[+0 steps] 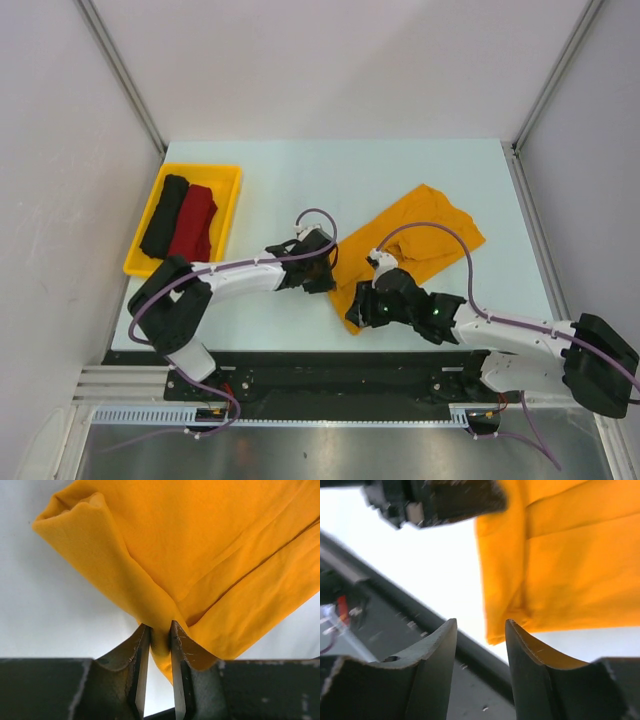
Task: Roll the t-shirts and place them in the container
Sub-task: Roll the T-shirt to the center of the board.
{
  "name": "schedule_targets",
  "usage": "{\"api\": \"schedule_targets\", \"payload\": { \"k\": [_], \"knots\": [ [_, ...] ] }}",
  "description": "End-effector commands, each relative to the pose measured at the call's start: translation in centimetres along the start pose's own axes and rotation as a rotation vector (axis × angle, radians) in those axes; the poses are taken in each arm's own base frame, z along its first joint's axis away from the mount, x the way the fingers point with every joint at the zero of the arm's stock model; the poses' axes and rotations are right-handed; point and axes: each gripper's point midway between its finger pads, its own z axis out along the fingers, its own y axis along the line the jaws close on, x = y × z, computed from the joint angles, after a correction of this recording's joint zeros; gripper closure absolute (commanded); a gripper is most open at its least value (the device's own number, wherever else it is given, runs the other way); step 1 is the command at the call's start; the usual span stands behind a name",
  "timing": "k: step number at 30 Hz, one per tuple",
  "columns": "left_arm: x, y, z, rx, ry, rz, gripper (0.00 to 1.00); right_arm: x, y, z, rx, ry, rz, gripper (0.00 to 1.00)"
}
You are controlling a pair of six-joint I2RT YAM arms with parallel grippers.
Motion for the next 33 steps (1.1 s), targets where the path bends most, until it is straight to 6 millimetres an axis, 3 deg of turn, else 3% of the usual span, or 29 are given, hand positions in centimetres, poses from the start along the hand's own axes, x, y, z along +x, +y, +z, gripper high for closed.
{"api": "schedule_targets", "payload": {
  "k": [1, 6, 12, 16, 17, 19, 22, 29, 33],
  "knots": [
    [-0.4, -1.0, -0.3, 0.000, 0.006, 0.024, 0.73, -2.4, -2.3, 0.0, 0.174, -0.102, -0.127, 0.50],
    [-0.5, -1.3, 0.0, -0.003, 0.015, 0.023, 0.73, -1.4, -0.6, 0.7, 0.196, -0.082, -0.249, 0.41],
    [-0.7, -1.6, 0.2, -0.008, 0.018, 0.022, 0.73, 0.4, -0.2, 1.6, 0.227, -0.045, -0.296, 0.42],
    [-0.9, -1.8, 0.0, -0.004, 0.016, 0.026, 0.72, 1.2, -1.0, 2.0, 0.253, -0.016, -0.290, 0.52],
    [-0.9, -1.7, 0.1, -0.010, 0.016, 0.025, 0.72, 1.2, -1.2, 2.1, 0.263, -0.016, -0.279, 0.64],
    [-0.9, -1.8, 0.1, -0.008, 0.016, 0.028, 0.71, 1.0, -1.9, 1.9, 0.288, -0.009, -0.246, 0.76],
    [-1.0, -1.9, 0.0, -0.003, 0.015, 0.034, 0.69, 1.0, -2.8, 1.7, 0.310, 0.008, -0.206, 0.84],
    [-2.6, -2.6, -2.4, 0.046, -0.045, 0.088, 0.47, 1.7, -3.5, 1.5, 0.205, 0.099, -0.053, 0.86],
    [-3.4, -3.1, -4.3, 0.100, -0.092, 0.089, 0.42, 1.5, -4.1, 1.5, 0.162, 0.135, 0.035, 0.87]
  ]
}}
